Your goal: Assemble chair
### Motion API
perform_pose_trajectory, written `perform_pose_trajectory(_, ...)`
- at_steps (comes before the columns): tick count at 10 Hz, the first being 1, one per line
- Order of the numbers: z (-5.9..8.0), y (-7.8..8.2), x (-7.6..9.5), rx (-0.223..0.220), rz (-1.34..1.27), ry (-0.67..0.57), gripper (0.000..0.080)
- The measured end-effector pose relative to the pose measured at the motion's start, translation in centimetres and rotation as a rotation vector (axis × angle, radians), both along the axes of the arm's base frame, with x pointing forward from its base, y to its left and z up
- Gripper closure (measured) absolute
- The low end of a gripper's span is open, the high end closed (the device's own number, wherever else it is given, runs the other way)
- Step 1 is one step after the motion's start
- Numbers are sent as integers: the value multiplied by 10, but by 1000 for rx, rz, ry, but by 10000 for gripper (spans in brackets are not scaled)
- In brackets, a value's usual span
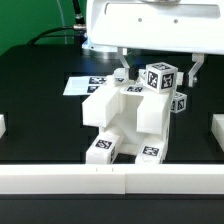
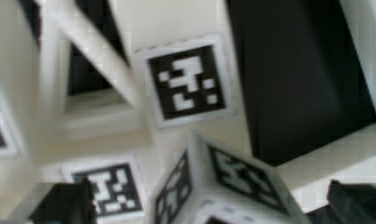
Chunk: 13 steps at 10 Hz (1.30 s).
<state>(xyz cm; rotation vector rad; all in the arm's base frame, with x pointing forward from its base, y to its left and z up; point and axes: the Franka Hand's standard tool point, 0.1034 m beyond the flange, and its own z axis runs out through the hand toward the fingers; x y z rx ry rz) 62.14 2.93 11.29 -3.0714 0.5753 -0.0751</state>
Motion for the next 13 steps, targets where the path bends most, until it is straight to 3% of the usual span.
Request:
perform_pose_trajectory(9, 0, -3, 3, -60, 650, -12, 151)
perform_pose_trajectory(11, 0, -3, 2, -58, 631, -12, 414)
perform_pose_trajectory(12, 0, -3, 2, -58, 626, -12, 414)
perform_pose_trajectory(13, 0, -3, 2, -57, 604, -11, 534)
